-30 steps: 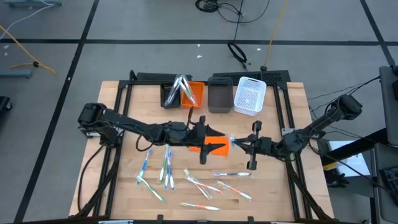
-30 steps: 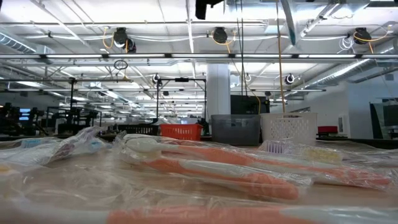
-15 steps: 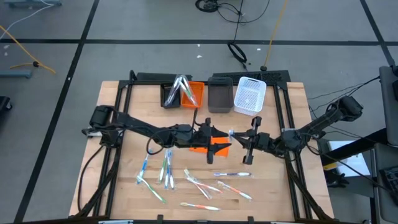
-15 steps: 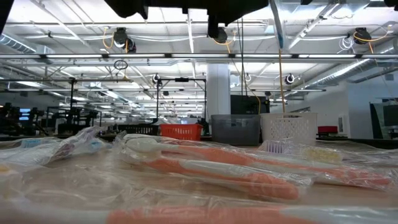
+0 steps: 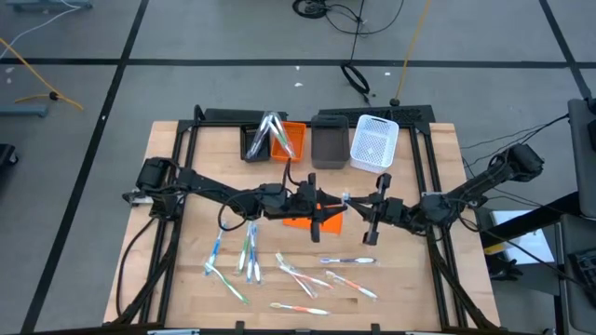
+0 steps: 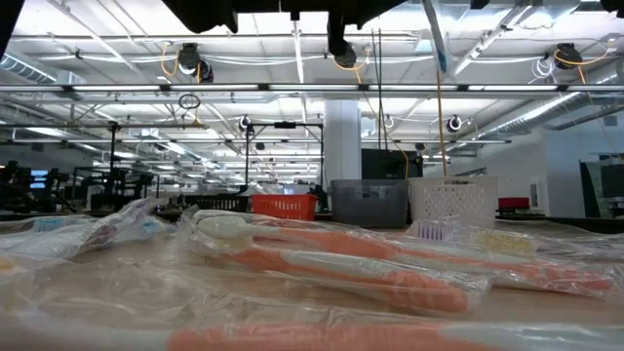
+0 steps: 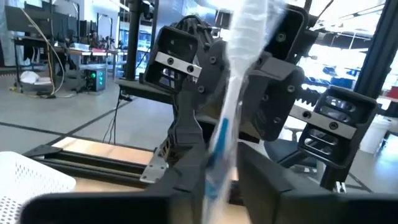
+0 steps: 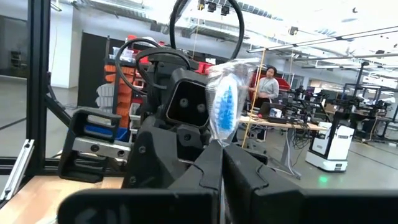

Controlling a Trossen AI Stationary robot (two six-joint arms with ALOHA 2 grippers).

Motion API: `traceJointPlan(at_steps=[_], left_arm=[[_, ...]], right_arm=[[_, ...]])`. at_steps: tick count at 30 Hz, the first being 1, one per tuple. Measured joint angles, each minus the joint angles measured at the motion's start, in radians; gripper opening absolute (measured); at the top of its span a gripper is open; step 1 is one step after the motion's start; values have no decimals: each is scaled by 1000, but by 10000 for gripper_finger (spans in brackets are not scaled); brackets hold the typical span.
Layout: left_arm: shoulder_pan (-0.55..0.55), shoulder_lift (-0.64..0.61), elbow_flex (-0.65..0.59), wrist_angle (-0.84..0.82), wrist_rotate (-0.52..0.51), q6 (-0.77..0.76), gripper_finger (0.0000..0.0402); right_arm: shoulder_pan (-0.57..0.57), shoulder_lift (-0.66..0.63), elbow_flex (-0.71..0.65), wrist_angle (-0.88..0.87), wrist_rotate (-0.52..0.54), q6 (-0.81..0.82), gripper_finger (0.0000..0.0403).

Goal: Pick & Place Toothbrushes
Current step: Put the blue toothbrush into the black transparent bin

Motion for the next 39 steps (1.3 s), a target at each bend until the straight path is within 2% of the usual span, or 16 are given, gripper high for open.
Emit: traceJointPlan(at_steps=[4, 16, 20, 30, 34, 39], left_arm=[[0, 0, 0, 0, 29, 25, 12], [0, 0, 0, -20, 30, 23, 4], [0, 0, 0, -38, 30, 23, 3], [7, -27, 0, -119, -22, 44, 1], [26, -63, 0, -201, -80, 60, 1], [76, -76, 0, -241, -91, 52, 1]], right_arm=[[0, 0, 0, -6, 0, 1, 0], [0, -1, 0, -35, 2, -10, 4], [1, -11, 0, -43, 6, -36, 33], [2, -52, 0, -150, 10, 24, 147], [3, -54, 0, -186, 8, 57, 166], [17, -54, 0, -211, 4, 91, 171]])
